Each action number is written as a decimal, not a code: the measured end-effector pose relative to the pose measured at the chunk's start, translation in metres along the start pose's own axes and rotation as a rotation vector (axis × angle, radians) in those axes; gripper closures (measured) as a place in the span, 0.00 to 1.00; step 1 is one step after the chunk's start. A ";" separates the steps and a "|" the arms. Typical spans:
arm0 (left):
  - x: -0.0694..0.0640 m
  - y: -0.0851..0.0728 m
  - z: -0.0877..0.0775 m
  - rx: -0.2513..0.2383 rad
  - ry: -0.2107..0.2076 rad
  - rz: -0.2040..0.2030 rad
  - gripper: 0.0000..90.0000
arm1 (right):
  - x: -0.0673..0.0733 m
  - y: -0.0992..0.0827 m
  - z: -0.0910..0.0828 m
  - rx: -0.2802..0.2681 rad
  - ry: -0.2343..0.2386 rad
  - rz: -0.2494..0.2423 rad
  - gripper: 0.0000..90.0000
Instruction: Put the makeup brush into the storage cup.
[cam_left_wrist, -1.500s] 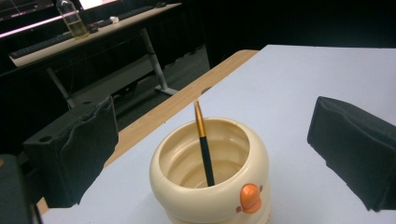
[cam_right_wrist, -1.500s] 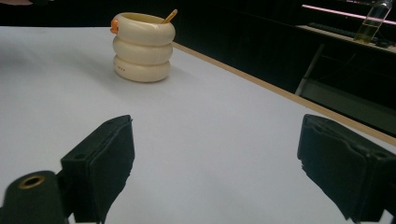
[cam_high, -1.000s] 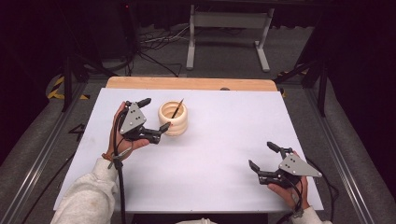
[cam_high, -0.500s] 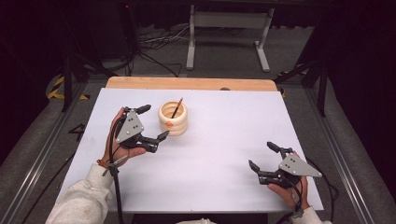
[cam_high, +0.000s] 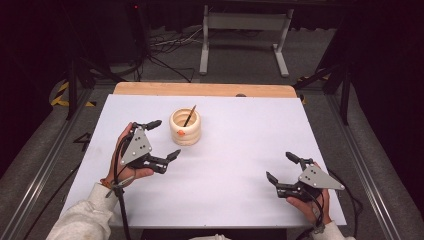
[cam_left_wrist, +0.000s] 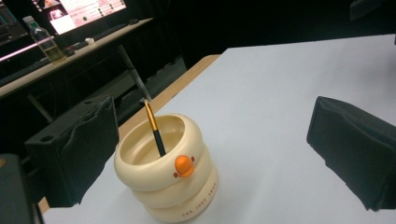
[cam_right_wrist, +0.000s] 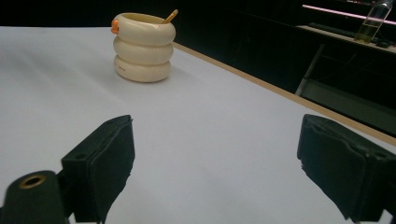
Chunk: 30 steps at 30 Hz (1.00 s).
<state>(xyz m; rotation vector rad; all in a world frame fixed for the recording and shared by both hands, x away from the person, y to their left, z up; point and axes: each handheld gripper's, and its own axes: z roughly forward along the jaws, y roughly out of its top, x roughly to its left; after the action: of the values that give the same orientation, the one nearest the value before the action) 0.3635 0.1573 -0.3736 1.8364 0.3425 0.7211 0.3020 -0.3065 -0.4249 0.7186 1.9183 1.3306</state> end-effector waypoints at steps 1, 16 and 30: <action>-0.001 -0.001 -0.001 0.006 -0.002 0.008 0.03 | 0.000 0.000 0.000 0.000 0.001 0.001 0.13; -0.009 -0.014 -0.013 0.030 0.000 0.013 0.04 | 0.000 0.000 0.000 0.002 0.002 0.001 0.13; -0.015 -0.028 -0.029 0.046 0.004 -0.002 0.04 | 0.001 0.000 0.000 0.003 0.004 -0.001 0.13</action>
<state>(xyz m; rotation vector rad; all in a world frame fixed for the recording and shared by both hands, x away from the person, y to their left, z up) 0.3371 0.1811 -0.3968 1.8777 0.3662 0.7215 0.3017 -0.3059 -0.4251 0.7163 1.9244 1.3295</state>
